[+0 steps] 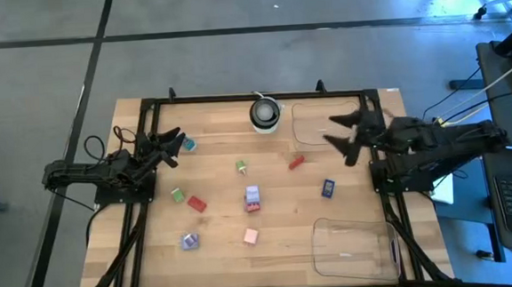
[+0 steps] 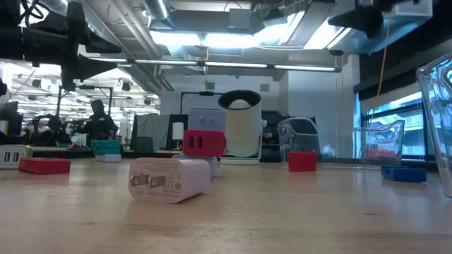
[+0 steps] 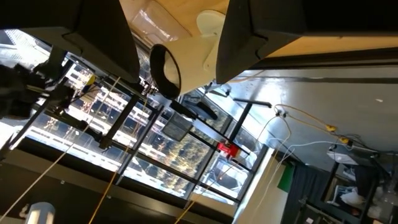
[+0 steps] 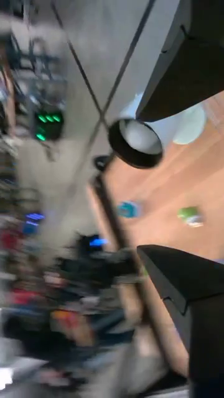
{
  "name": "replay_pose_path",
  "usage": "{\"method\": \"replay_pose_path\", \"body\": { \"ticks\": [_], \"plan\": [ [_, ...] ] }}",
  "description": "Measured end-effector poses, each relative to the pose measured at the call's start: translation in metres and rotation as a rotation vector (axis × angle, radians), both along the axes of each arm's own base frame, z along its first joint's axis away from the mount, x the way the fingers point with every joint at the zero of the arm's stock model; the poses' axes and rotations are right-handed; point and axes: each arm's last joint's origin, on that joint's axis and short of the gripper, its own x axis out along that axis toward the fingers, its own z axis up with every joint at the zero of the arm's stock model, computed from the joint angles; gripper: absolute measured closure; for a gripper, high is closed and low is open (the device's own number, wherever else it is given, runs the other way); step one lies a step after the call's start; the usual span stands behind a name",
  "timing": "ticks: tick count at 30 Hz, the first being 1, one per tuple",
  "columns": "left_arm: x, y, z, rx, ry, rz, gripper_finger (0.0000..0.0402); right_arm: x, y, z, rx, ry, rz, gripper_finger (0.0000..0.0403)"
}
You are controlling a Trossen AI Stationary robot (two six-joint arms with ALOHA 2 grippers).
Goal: Pick & Place Office items
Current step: Put the top right red digital timer into the top transparent bin
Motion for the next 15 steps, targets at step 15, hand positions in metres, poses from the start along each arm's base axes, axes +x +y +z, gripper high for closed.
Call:
{"method": "replay_pose_path", "body": {
  "ticks": [15],
  "plan": [
    [0.000,0.000,-0.001,0.001,0.011,-0.007,0.0192,0.092,0.012,-0.008,-0.105,0.561,0.432,0.0060]
  ]
}}
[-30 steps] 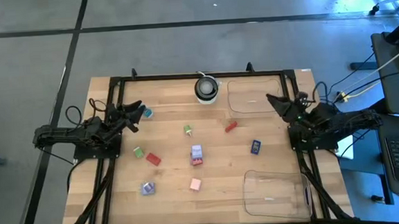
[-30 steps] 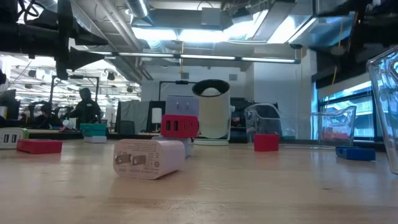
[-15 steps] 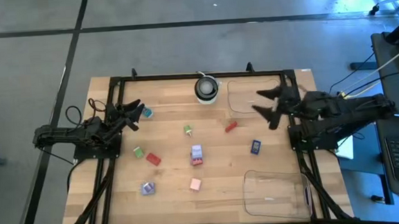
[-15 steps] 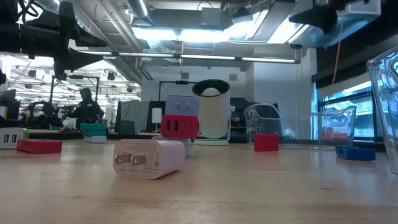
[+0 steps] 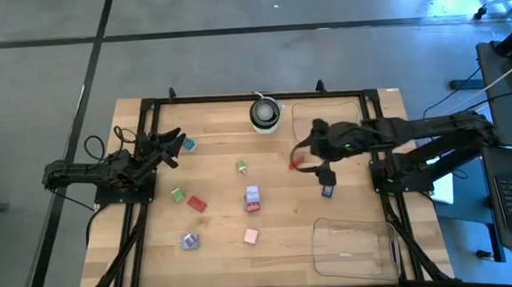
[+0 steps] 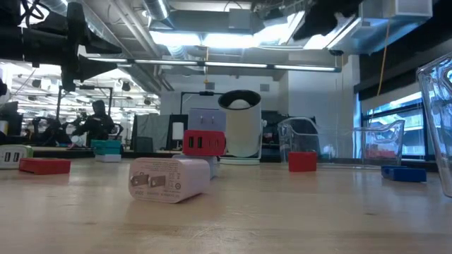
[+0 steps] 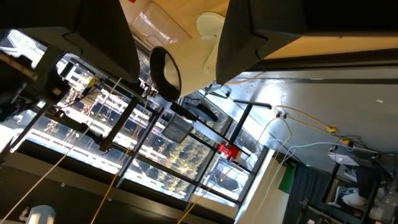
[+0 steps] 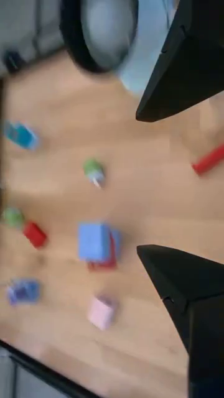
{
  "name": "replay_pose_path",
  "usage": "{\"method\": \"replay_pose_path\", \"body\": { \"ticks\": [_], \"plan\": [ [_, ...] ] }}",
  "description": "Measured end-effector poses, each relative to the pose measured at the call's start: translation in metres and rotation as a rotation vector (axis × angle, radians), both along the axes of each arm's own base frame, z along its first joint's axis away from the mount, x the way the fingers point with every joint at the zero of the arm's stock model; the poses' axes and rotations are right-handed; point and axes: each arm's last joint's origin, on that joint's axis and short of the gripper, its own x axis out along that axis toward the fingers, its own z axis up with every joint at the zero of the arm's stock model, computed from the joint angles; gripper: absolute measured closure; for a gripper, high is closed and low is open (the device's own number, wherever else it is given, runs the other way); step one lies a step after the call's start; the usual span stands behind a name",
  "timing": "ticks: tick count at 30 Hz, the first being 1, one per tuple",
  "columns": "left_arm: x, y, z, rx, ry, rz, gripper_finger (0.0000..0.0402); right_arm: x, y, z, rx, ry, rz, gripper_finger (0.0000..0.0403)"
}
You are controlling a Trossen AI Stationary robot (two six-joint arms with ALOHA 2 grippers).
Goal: Pick & Place Office items
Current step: Put the top right red digital timer into the top transparent bin
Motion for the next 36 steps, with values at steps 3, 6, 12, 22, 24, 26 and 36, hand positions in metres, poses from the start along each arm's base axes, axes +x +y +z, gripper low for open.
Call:
{"method": "replay_pose_path", "body": {
  "ticks": [3,6,12,22,24,26,36],
  "plan": [
    [0.000,0.000,0.000,0.000,0.006,0.000,0.0192,0.011,-0.001,-0.013,0.074,0.066,0.063,0.0060],
    [0.001,0.000,-0.003,0.001,0.030,-0.002,0.0192,0.021,-0.001,-0.026,0.093,0.125,0.104,0.0060],
    [0.002,-0.001,-0.008,-0.026,0.065,-0.042,0.0192,0.038,0.001,-0.053,0.008,0.233,0.193,0.0060],
    [0.003,-0.002,-0.011,-0.054,0.069,-0.104,0.0192,0.058,-0.001,-0.097,-0.148,0.404,0.264,0.0060],
    [0.003,-0.002,-0.011,-0.059,0.065,-0.099,0.0192,0.060,-0.002,-0.105,-0.193,0.439,0.268,0.0060],
    [0.003,-0.002,-0.011,-0.062,0.062,-0.099,0.0192,0.062,-0.004,-0.113,-0.220,0.481,0.276,0.0060],
    [0.003,-0.002,-0.011,-0.061,0.063,-0.098,0.0192,0.064,-0.010,-0.136,-0.375,0.629,0.201,0.0060]
  ]
}}
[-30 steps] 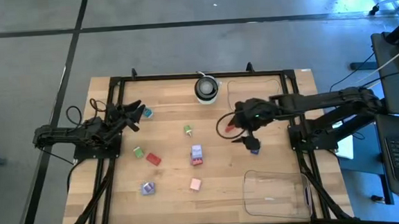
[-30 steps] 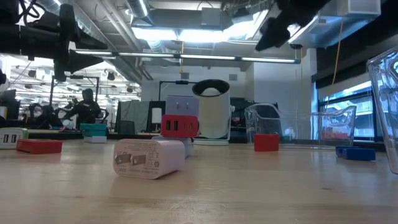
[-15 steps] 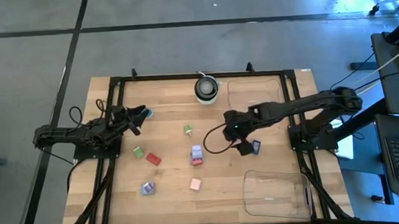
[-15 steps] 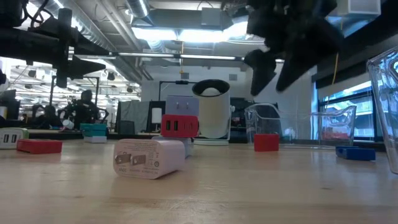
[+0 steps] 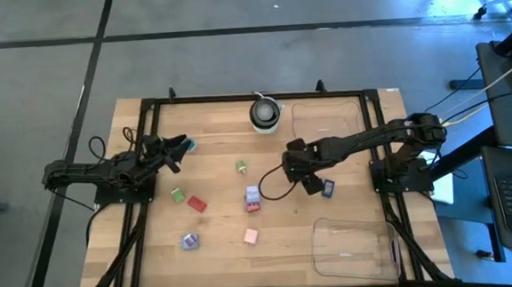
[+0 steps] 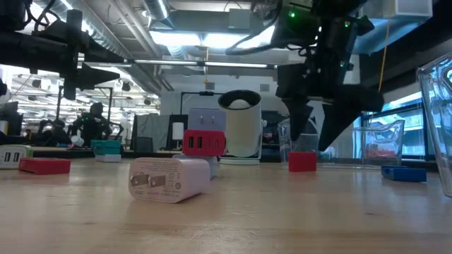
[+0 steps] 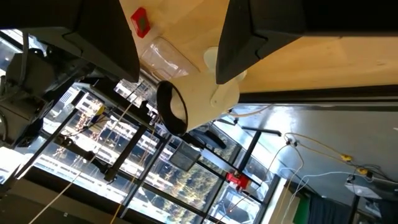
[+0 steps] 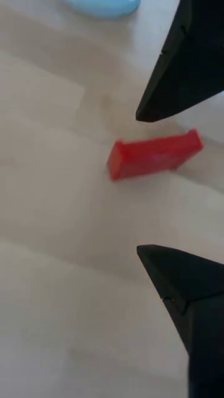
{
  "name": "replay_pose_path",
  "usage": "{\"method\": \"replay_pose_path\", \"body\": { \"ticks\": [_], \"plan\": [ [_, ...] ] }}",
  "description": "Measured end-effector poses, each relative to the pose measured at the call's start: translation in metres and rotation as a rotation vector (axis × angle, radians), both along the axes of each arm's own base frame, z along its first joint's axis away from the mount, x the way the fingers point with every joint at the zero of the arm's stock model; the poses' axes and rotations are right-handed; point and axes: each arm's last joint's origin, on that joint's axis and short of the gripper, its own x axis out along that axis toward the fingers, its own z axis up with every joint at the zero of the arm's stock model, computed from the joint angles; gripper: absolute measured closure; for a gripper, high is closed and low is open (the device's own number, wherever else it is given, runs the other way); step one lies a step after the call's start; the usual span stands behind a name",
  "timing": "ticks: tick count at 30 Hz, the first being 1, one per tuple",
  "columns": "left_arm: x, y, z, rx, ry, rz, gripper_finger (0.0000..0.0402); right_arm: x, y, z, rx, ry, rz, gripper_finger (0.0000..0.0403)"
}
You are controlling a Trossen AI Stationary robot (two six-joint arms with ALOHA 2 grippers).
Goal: Pick & Place Office items
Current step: Put the top right red digital timer into the top transparent bin
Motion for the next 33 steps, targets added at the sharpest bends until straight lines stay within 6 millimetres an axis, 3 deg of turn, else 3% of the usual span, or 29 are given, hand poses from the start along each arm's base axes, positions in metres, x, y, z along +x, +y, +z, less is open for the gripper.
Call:
{"method": "replay_pose_path", "body": {
  "ticks": [11,15,23,33],
  "plan": [
    [0.000,0.000,0.000,-0.001,0.001,0.018,0.0192,0.006,-0.009,-0.020,-0.047,0.052,-0.033,0.0060],
    [0.000,0.000,0.000,-0.001,0.000,0.018,0.0192,0.007,-0.011,-0.028,-0.066,0.087,-0.016,0.0077],
    [0.000,0.000,0.000,-0.001,0.000,0.017,0.0192,0.012,-0.011,-0.032,-0.075,0.067,-0.001,0.0170],
    [0.000,0.000,0.000,-0.001,0.001,0.017,0.0192,0.013,-0.011,-0.033,-0.069,0.062,0.000,0.0322]
  ]
}}
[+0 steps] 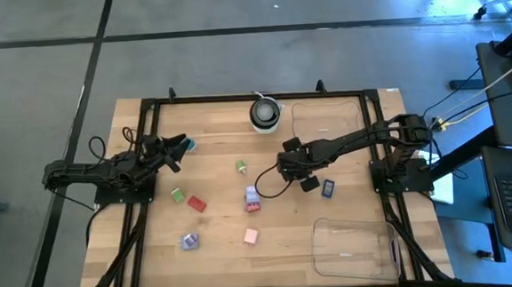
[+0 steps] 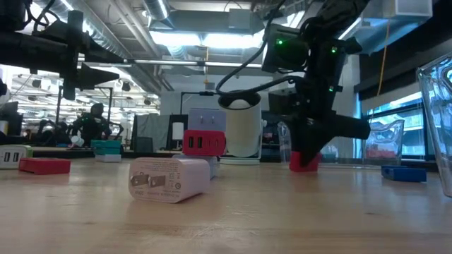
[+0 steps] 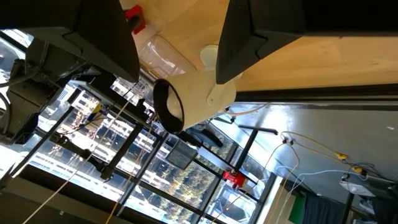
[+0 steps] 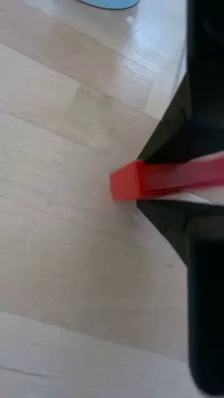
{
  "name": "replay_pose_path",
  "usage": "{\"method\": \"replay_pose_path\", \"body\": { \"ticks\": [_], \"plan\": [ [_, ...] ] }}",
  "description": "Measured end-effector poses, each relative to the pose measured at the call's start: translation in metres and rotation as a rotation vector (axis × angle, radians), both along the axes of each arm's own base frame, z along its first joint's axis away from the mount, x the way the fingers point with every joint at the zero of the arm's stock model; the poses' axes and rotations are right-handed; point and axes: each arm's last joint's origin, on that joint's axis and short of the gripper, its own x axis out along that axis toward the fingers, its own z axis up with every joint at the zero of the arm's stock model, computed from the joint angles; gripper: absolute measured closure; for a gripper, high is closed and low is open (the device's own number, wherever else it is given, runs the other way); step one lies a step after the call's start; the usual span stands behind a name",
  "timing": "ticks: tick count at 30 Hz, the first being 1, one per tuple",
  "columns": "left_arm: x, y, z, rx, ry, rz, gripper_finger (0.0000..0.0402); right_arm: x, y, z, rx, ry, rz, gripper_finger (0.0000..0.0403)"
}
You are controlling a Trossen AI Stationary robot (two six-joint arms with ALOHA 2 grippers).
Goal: Pick & Place Office items
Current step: Put the top right red digital timer into the top transparent bin
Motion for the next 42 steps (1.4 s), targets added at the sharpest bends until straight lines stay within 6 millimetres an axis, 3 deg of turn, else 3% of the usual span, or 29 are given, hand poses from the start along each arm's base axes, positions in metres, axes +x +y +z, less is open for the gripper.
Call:
{"method": "replay_pose_path", "body": {
  "ticks": [3,10,16,22,30,35,42],
  "plan": [
    [0.000,0.000,0.000,0.000,0.000,0.000,0.0192,0.000,0.000,0.000,0.000,0.000,0.000,0.0350],
    [0.000,0.000,0.000,0.000,0.000,-0.001,0.0192,-0.001,0.001,0.005,0.012,-0.029,-0.053,0.0342],
    [0.000,0.000,0.000,0.000,0.000,-0.001,0.0192,-0.007,0.004,0.039,0.036,-0.174,-0.104,0.0340],
    [0.000,0.000,0.000,-0.002,-0.001,-0.003,0.0192,-0.017,0.003,0.096,0.118,-0.510,-0.248,0.0344],
    [0.000,0.000,0.000,-0.020,-0.015,-0.005,0.0192,-0.020,0.008,0.176,0.133,-1.143,-0.305,0.0342],
    [0.000,0.000,0.000,-0.020,-0.016,-0.005,0.0192,-0.017,0.012,0.203,0.177,-1.425,-0.310,0.0341],
    [0.002,-0.003,0.000,-0.014,-0.018,-0.110,0.0192,-0.017,0.014,0.223,0.402,-1.642,-0.322,0.0341]
  ]
}}
